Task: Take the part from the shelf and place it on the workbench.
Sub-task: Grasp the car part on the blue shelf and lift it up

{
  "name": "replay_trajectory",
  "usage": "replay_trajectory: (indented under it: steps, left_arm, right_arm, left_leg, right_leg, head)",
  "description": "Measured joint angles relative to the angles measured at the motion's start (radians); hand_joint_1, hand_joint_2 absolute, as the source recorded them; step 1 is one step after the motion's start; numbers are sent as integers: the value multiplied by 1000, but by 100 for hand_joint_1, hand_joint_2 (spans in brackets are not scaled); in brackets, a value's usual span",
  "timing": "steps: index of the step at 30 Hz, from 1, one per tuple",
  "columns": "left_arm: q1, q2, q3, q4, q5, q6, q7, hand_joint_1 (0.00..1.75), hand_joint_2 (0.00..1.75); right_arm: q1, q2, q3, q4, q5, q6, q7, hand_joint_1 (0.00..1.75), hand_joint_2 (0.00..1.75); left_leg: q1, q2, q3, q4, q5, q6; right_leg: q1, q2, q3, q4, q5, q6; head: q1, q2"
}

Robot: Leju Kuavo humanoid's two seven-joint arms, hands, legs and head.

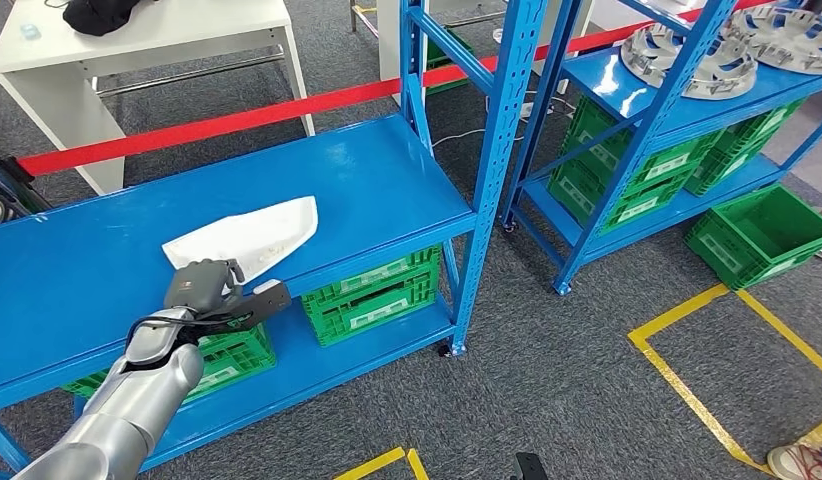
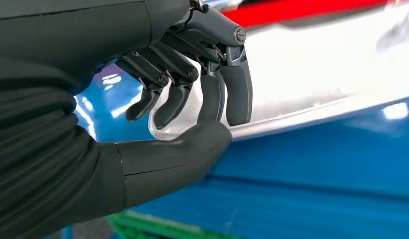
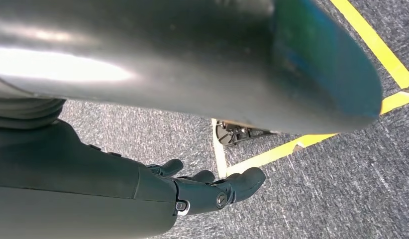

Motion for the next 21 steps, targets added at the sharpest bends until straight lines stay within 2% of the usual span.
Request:
replay_trajectory:
  steps: [5,21]
  left_arm:
    - [-2,-15,18,-20,4,90,-49,157,175]
    - [-9,-61,67,-63,44,151,-94,157,175]
  right_arm:
    - [-1,0,0,0,1,-1,0,0,0]
    - [0,0,-7,0,-1,-8,8,0,0]
  left_leg:
    - [0,0,0,0,0,0]
    - [0,0,0,0,0,0]
  right_leg:
    - [0,0,0,0,0,0]
    - [0,0,0,0,0,0]
  head:
    - [0,0]
    - [0,0]
